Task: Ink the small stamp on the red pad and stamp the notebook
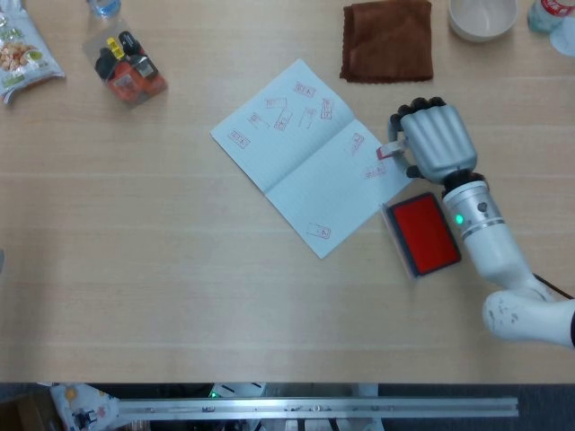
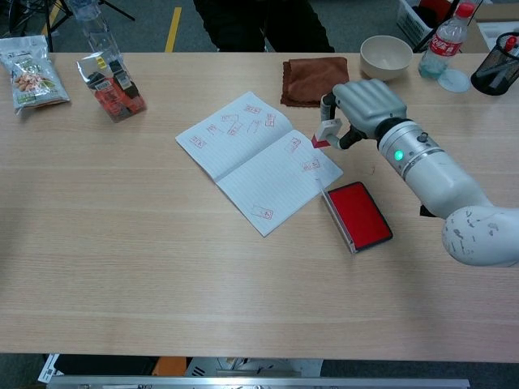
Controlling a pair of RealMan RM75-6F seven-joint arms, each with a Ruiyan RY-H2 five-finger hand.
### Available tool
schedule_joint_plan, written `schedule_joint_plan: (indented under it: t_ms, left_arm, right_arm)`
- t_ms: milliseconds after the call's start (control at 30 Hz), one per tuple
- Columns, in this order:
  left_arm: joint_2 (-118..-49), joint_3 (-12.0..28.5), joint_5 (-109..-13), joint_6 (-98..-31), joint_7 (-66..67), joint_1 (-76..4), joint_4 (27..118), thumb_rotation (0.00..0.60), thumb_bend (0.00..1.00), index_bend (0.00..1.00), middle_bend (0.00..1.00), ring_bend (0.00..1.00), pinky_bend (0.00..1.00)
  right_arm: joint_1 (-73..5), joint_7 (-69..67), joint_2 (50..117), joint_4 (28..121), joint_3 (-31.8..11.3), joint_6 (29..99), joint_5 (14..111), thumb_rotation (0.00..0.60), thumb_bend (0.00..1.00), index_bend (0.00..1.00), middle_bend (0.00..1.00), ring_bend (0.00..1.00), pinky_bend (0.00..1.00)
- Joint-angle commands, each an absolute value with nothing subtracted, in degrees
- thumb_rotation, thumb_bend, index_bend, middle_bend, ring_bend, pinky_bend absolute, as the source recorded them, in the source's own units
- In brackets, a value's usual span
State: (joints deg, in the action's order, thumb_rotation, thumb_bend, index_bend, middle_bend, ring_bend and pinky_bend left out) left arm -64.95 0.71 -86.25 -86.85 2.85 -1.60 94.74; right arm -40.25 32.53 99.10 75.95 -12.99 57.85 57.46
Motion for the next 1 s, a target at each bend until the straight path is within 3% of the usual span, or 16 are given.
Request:
schedule_joint_plan:
  t_ms: [33,400,1000]
  left_arm:
    - [-65.0,0.7,-86.4,-86.7,3.1,-1.7,94.9,0.600,0.29,0.18,0.13,0.12,0.05]
    - [-65.4,0.5,-86.4,-86.1,3.9,-2.0,95.2,0.600,0.29,0.18,0.13,0.12,0.05]
    - [-65.5,0.4,-86.0,-85.8,3.9,-1.9,95.1,0.600,0.29,0.18,0.13,0.12,0.05]
  right_arm:
    - [-38.7,32.0,96.1,78.3,-12.2,59.0,57.8,0.600,0.43,0.66,0.46,0.30,0.31]
    - [-35.1,28.6,91.3,78.1,-7.8,58.5,59.5,0.600,0.42,0.66,0.46,0.30,0.31]
    - [-34.0,22.9,97.0,66.9,-6.3,54.8,61.2,0.600,0.41,0.65,0.44,0.30,0.31]
